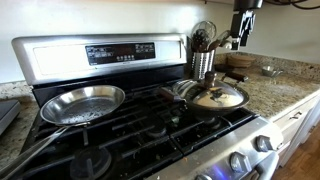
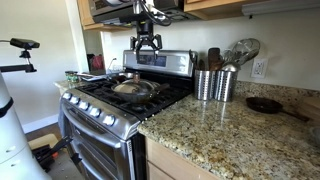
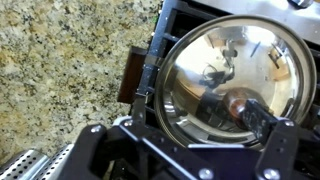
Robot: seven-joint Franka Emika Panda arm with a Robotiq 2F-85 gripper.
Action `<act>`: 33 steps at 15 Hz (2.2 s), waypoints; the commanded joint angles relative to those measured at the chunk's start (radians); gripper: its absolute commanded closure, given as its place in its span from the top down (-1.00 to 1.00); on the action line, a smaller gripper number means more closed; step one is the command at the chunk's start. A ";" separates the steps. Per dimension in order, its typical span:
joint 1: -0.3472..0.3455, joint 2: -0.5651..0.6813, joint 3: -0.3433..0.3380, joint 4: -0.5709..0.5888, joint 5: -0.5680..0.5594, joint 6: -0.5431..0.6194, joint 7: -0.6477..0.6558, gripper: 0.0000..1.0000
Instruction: Take the lid off the wok and place it on the counter
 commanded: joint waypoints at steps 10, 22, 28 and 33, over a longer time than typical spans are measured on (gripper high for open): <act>0.057 0.060 0.076 -0.093 0.051 0.203 0.215 1.00; 0.065 0.176 0.084 -0.082 0.048 0.286 0.219 0.78; 0.079 0.183 0.101 -0.073 0.043 0.296 0.216 -0.02; 0.083 0.188 0.104 -0.065 0.026 0.298 0.220 -0.61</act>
